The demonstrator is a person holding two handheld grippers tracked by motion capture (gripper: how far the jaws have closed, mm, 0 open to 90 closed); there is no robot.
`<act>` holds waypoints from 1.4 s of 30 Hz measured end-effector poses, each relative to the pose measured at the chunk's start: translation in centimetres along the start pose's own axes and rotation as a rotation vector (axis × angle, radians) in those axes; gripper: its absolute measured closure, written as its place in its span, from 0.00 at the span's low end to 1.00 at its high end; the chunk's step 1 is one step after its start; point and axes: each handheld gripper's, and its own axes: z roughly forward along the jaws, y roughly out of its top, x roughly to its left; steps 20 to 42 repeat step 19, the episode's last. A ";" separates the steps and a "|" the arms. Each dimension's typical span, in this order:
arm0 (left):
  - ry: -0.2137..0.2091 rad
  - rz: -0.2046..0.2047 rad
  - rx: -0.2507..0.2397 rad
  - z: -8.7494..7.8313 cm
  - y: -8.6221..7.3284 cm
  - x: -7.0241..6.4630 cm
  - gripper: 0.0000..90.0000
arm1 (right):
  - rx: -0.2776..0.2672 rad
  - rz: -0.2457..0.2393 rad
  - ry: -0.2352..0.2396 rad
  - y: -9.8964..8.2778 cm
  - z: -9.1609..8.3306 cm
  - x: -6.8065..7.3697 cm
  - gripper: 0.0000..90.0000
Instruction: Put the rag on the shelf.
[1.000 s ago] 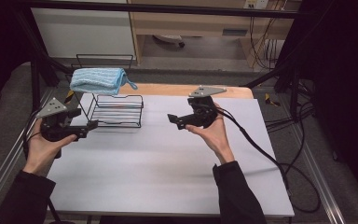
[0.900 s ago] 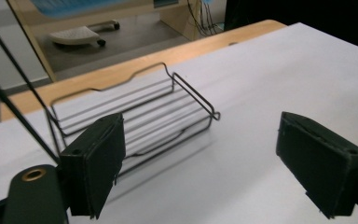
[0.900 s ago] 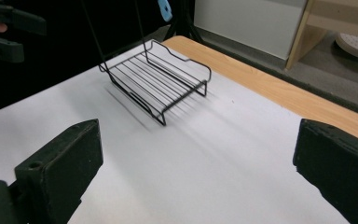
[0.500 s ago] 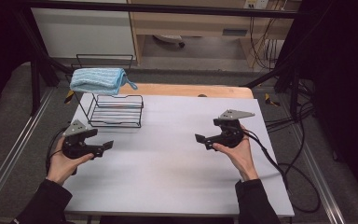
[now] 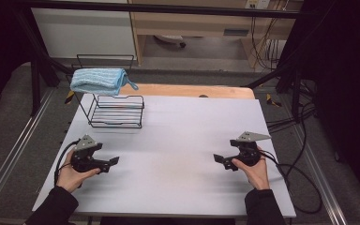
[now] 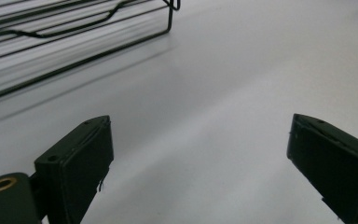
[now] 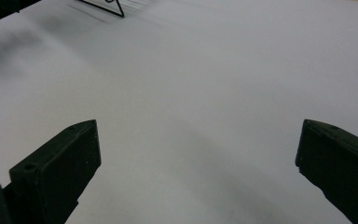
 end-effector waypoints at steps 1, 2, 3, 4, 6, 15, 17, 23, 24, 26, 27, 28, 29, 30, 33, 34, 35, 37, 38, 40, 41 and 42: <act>0.000 0.003 0.002 0.1 -0.2 -0.1 0.07 | 0.008 0.007 0.001 -0.5 -0.1 -0.2 0.01; 0.002 0.006 0.005 0.2 -0.4 -0.1 0.07 | 0.014 0.008 0.000 -0.9 -0.3 -0.5 0.01; 0.004 0.010 0.011 0.3 -0.5 -0.2 0.07 | 0.015 0.010 -0.005 -1.2 -0.4 -0.7 0.01; 0.005 0.009 0.012 0.4 -0.6 -0.3 0.07 | 0.018 0.012 -0.003 -1.5 -0.6 -0.8 0.01; 0.004 0.011 0.014 0.4 -0.8 -0.4 0.07 | 0.010 0.021 -0.007 -2.2 -0.9 -1.1 0.01; -0.007 0.028 0.003 0.3 -1.8 -0.5 0.07 | 0.060 0.003 -0.013 -4.1 -1.4 -1.0 0.01; -0.007 0.032 0.005 0.3 -1.8 -0.5 0.07 | 0.061 0.003 -0.015 -4.1 -1.5 -1.0 0.01; -0.007 0.037 0.007 0.3 -1.8 -0.6 0.07 | 0.059 0.006 -0.015 -4.2 -1.5 -1.0 0.01; -0.007 0.037 0.007 0.3 -1.8 -0.6 0.07 | 0.059 0.006 -0.015 -4.2 -1.5 -1.0 0.01; -0.007 0.037 0.007 0.3 -1.8 -0.6 0.07 | 0.059 0.006 -0.015 -4.2 -1.5 -1.0 0.01; -0.007 0.037 0.007 0.3 -1.8 -0.6 0.07 | 0.059 0.006 -0.015 -4.2 -1.5 -1.0 0.01; -0.007 0.037 0.007 0.3 -1.8 -0.6 0.07 | 0.059 0.006 -0.015 -4.2 -1.5 -1.0 0.01; -0.007 0.037 0.007 0.3 -1.8 -0.6 0.07 | 0.059 0.006 -0.015 -4.2 -1.5 -1.0 0.01; -0.007 0.037 0.007 0.3 -1.8 -0.6 0.07 | 0.059 0.006 -0.015 -4.2 -1.5 -1.0 0.01; -0.007 0.037 0.007 0.3 -1.8 -0.6 0.07 | 0.059 0.006 -0.015 -4.2 -1.5 -1.0 0.01; -0.007 0.037 0.007 0.3 -1.8 -0.6 0.07 | 0.059 0.006 -0.015 -4.2 -1.5 -1.0 0.01; -0.007 0.037 0.007 0.3 -1.8 -0.6 0.07 | 0.059 0.006 -0.015 -4.2 -1.5 -1.0 0.01; -0.007 0.037 0.007 0.3 -1.8 -0.6 0.07 | 0.059 0.006 -0.015 -4.2 -1.5 -1.0 0.01; -0.007 0.037 0.007 0.3 -1.8 -0.6 0.07 | 0.059 0.006 -0.015 -4.2 -1.5 -1.0 0.01; -0.007 0.037 0.007 0.3 -1.8 -0.6 0.07 | 0.059 0.006 -0.015 -4.2 -1.5 -1.0 0.01; -0.007 0.037 0.007 0.3 -1.8 -0.6 0.07 | 0.059 0.006 -0.015 -4.2 -1.5 -1.0 0.01; -0.007 0.037 0.007 0.3 -1.8 -0.6 0.07 | 0.059 0.006 -0.015 -4.2 -1.5 -1.0 0.01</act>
